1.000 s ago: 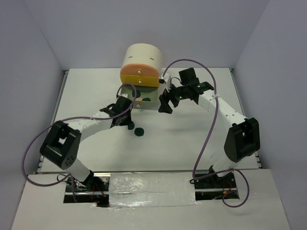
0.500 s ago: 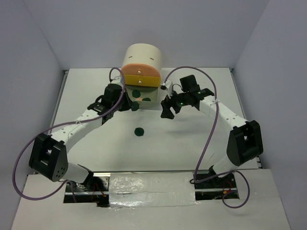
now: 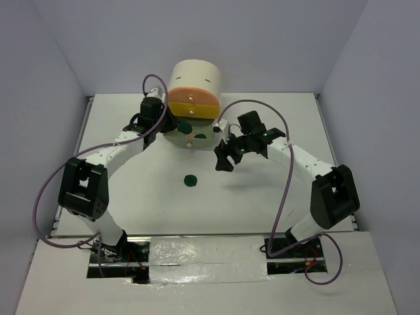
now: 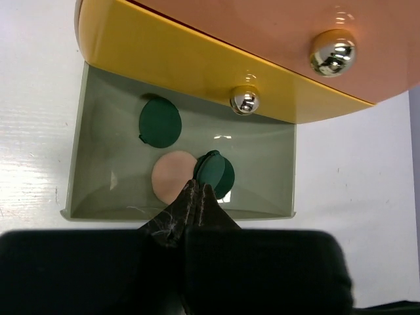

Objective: Organize the makeup

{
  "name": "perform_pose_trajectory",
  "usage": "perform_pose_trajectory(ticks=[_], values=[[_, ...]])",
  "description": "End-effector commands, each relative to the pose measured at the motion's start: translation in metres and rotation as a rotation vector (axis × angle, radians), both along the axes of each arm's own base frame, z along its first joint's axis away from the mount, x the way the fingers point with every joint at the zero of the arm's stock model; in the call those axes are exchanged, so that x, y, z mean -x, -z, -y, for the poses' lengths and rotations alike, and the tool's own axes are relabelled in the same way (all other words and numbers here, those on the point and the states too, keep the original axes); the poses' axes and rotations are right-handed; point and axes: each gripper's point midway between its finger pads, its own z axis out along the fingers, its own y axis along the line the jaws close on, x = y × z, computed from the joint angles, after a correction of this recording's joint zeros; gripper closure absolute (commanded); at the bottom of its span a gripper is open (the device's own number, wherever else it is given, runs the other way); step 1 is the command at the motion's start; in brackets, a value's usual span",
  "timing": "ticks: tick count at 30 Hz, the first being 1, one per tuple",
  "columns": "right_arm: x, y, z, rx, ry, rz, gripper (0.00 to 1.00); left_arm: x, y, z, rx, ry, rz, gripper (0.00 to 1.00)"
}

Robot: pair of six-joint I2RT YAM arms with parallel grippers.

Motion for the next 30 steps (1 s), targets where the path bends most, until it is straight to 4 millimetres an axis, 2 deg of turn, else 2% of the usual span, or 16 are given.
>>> perform_pose_trajectory(ticks=[1, 9, 11, 12, 16, 18, 21, 23, 25, 26, 27, 28, 29, 30], values=[[-0.006, -0.009, -0.014, -0.009, 0.005, 0.042, 0.2, -0.015, -0.02, 0.007, 0.039, 0.002, 0.046, 1.0], [-0.002, 0.008, -0.045, 0.065, 0.015, 0.024, 0.19, -0.02, -0.014, 0.008, 0.038, -0.002, 0.023, 0.92], [-0.002, 0.012, -0.05, 0.086, 0.018, 0.021, 0.18, -0.019, -0.013, 0.008, 0.039, -0.004, 0.019, 0.81], [-0.003, 0.014, -0.05, 0.093, 0.024, 0.019, 0.18, -0.019, -0.013, 0.008, 0.039, -0.004, 0.019, 0.81], [-0.002, 0.017, -0.054, 0.107, 0.018, 0.017, 0.18, -0.019, -0.011, 0.009, 0.036, -0.002, 0.009, 0.59], [-0.003, 0.016, -0.055, 0.108, 0.019, 0.019, 0.18, -0.019, -0.01, 0.008, 0.035, -0.004, 0.004, 0.51], [-0.002, 0.017, -0.056, 0.108, 0.016, 0.016, 0.17, -0.019, -0.014, 0.008, 0.036, -0.004, 0.009, 0.5], [0.001, 0.016, -0.06, 0.106, 0.007, 0.014, 0.18, -0.018, -0.019, 0.008, 0.032, 0.0, 0.02, 0.51], [0.005, 0.018, -0.067, 0.111, -0.008, 0.002, 0.18, -0.013, -0.026, 0.006, 0.021, 0.007, 0.025, 0.57], [0.006, 0.019, -0.07, 0.113, -0.009, -0.004, 0.18, -0.011, -0.031, 0.003, 0.013, 0.004, 0.033, 0.75], [0.009, 0.025, -0.074, 0.121, -0.011, -0.029, 0.18, -0.01, -0.03, -0.005, -0.016, -0.024, 0.037, 0.84], [0.012, 0.023, -0.082, 0.117, -0.021, -0.029, 0.18, -0.004, -0.04, -0.009, -0.019, -0.032, 0.056, 0.92], [0.014, 0.025, -0.086, 0.121, -0.024, -0.037, 0.18, 0.002, -0.042, -0.012, -0.026, -0.039, 0.056, 0.96], [0.016, 0.035, -0.089, 0.138, -0.024, -0.055, 0.19, 0.01, -0.033, -0.017, -0.038, -0.048, 0.041, 0.99]])
